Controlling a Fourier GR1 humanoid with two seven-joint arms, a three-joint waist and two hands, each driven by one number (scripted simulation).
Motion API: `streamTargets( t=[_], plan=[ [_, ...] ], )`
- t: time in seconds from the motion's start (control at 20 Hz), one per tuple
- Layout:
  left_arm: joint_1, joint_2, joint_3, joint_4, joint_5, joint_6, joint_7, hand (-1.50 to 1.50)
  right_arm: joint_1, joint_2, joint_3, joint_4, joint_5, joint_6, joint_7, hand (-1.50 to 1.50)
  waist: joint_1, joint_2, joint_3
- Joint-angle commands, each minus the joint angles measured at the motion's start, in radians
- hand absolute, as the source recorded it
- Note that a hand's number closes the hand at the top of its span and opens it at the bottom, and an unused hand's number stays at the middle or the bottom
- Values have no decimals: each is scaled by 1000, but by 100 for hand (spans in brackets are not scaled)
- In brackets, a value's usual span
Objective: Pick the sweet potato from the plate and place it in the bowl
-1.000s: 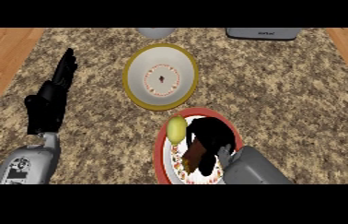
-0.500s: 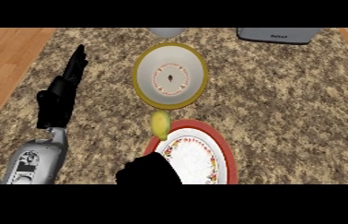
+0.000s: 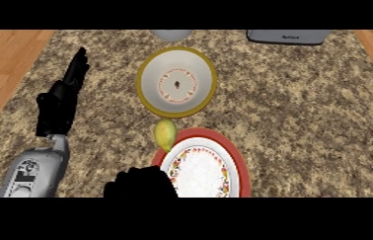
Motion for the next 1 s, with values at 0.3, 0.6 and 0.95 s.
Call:
streamTargets(
  t=[0.3,0.6,0.95],
  plan=[
    [-6,-19,-5,7,-15,18,-8,0,-219,2,-61,159,27,-292,202,150,-3,13,1],
    [-21,-15,-7,-28,-18,11,37,0,-346,2,-186,355,-51,-406,98,150,-4,19,2],
    [28,-23,0,-26,-11,7,-25,0,-436,3,-311,666,-115,-466,-120,150,-12,24,2]
  ],
)
